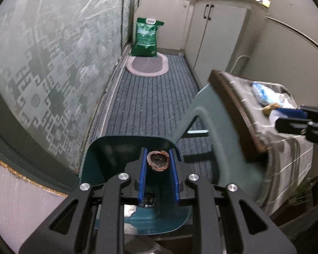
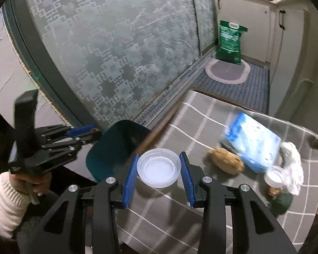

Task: Collect trash
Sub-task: 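Carry the walnut shell and lid with both tools over the teal bin, then open the left tool to drop the walnut shell while the right tool drops the lid into the bin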

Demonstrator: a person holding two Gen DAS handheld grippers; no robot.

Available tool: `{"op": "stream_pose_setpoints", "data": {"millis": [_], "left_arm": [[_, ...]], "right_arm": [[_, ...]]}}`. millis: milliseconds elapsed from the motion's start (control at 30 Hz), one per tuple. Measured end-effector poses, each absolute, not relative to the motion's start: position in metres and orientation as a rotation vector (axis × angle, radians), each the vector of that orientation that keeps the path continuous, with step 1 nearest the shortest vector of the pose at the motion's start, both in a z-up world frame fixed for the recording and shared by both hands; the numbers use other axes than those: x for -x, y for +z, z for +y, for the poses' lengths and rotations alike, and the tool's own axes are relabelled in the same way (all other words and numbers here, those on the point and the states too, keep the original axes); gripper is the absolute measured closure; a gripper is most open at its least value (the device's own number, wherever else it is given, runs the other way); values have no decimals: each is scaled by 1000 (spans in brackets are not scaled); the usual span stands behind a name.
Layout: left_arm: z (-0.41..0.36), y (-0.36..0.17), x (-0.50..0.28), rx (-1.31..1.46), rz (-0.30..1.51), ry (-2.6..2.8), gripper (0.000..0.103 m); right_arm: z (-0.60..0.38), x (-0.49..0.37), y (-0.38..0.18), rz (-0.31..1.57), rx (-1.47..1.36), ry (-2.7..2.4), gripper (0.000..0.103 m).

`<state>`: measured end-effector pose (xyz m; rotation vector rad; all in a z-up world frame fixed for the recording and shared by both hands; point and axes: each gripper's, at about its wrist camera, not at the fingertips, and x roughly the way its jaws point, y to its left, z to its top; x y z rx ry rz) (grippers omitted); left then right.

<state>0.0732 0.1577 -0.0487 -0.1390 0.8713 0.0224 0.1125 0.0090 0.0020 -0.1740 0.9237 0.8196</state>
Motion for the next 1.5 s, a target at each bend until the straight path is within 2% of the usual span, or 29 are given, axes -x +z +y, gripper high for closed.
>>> {"op": "stream_pose_setpoints", "data": {"millis": [767, 967, 1267, 1500], "left_arm": [[199, -115, -57, 141, 1062, 45, 79], [209, -115, -51, 161, 1059, 42, 72], [219, -103, -40, 175, 1020, 42, 72], [226, -85, -27, 192, 967, 46, 78]], "right_arm": [[110, -92, -4, 946, 261, 924, 63], [131, -94, -18, 980, 280, 916, 63], [157, -96, -39, 1025, 311, 904, 63], [176, -96, -56, 1059, 342, 896, 63]]}}
